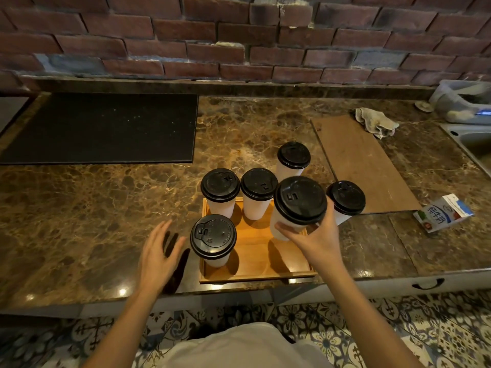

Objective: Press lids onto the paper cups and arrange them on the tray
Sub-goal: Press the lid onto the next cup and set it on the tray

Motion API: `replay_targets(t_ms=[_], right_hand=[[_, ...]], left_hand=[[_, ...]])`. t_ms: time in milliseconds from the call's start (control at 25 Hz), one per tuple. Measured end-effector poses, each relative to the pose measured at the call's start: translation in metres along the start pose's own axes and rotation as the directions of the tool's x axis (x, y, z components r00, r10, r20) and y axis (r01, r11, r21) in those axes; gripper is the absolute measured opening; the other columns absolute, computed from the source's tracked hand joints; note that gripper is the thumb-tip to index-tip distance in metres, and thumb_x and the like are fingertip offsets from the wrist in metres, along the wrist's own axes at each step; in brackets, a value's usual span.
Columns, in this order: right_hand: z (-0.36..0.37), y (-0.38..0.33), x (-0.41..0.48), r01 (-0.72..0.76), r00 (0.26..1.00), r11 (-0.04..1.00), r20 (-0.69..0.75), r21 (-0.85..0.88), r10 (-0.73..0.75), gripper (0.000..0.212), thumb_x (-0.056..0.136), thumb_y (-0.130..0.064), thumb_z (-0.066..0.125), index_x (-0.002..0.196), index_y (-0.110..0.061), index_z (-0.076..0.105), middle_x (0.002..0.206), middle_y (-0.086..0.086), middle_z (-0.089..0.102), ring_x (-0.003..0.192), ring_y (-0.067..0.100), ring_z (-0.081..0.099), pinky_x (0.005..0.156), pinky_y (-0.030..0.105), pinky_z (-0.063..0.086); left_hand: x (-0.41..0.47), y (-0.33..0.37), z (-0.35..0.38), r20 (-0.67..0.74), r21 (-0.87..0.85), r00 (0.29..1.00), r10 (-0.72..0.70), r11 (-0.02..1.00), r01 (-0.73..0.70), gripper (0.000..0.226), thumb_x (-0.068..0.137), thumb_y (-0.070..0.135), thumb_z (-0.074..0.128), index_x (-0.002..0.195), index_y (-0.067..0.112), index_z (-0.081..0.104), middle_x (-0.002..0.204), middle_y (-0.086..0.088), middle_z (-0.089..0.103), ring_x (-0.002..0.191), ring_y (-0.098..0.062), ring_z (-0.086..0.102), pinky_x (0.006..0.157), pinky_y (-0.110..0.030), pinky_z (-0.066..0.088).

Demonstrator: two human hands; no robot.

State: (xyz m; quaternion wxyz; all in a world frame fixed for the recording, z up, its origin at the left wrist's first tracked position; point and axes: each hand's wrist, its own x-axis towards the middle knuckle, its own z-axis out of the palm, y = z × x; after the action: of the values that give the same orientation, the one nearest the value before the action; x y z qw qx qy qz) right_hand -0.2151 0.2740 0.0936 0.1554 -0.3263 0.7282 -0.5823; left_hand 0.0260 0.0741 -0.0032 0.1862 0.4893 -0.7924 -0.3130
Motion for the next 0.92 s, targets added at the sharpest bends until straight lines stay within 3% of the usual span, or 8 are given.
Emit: replay_targets(t_ms=[120,320,480,600,760,920], right_hand=[[0.007,0.030,-0.009,-0.097,0.995,0.994,-0.031,-0.055,0.096,0.099,0.057,-0.024,0.093,0.138,-0.021,0.036,0.123,-0.019,0.052,0.124,0.002,0.047,0.103,0.028,0.042],[0.014,0.058,-0.026,-0.159,0.985,0.986,-0.077,-0.053,0.155,0.097,0.058,-0.023,0.093,0.132,-0.031,0.031,0.120,-0.027,0.048,0.116,-0.011,0.045,0.097,0.008,0.033],[0.017,0.070,-0.035,-0.186,0.976,0.981,-0.124,-0.061,0.177,0.098,0.058,-0.019,0.093,0.131,-0.027,0.030,0.119,-0.024,0.046,0.121,0.002,0.044,0.096,0.009,0.033],[0.020,0.071,-0.037,-0.185,0.977,0.979,-0.121,-0.084,0.175,0.100,0.057,-0.019,0.094,0.132,-0.029,0.029,0.124,-0.013,0.046,0.122,0.002,0.042,0.093,0.004,0.032],[0.029,0.067,-0.038,-0.195,0.979,0.977,-0.081,-0.086,0.188,0.100,0.057,-0.024,0.094,0.130,-0.037,0.027,0.127,-0.013,0.047,0.120,-0.005,0.043,0.091,-0.001,0.033],[0.043,0.064,-0.042,-0.166,0.986,0.980,-0.032,-0.114,0.163,0.096,0.056,-0.032,0.094,0.123,-0.052,0.028,0.121,-0.036,0.043,0.114,-0.027,0.039,0.090,-0.005,0.032]], left_hand=[[-0.010,-0.014,0.012,0.072,0.066,0.997,-0.024,0.998,0.019,0.056,0.092,0.036,0.057,0.143,0.017,0.041,0.152,-0.008,0.032,0.142,-0.024,0.023,0.113,-0.046,0.023],[-0.021,-0.022,0.024,0.080,0.266,0.995,0.056,0.961,-0.075,0.054,0.096,0.038,0.046,0.144,0.016,0.038,0.155,-0.011,0.026,0.145,-0.026,0.015,0.118,-0.040,0.007],[-0.024,-0.023,0.027,0.069,0.355,0.994,0.082,0.929,-0.102,0.062,0.095,0.051,0.026,0.146,0.016,0.035,0.155,-0.010,0.025,0.145,-0.025,0.015,0.118,-0.037,0.004],[-0.024,-0.024,0.028,0.063,0.377,0.995,0.082,0.921,-0.100,0.064,0.093,0.050,0.024,0.145,0.016,0.036,0.154,-0.010,0.027,0.145,-0.025,0.016,0.118,-0.037,0.005],[-0.024,-0.021,0.028,0.062,0.374,0.995,0.077,0.923,-0.095,0.064,0.093,0.049,0.025,0.145,0.015,0.035,0.154,-0.011,0.027,0.145,-0.025,0.017,0.118,-0.037,0.005],[-0.025,-0.018,0.026,0.068,0.375,0.995,0.069,0.923,-0.090,0.064,0.092,0.049,0.025,0.146,0.015,0.034,0.155,-0.011,0.026,0.145,-0.025,0.015,0.118,-0.038,0.005]])
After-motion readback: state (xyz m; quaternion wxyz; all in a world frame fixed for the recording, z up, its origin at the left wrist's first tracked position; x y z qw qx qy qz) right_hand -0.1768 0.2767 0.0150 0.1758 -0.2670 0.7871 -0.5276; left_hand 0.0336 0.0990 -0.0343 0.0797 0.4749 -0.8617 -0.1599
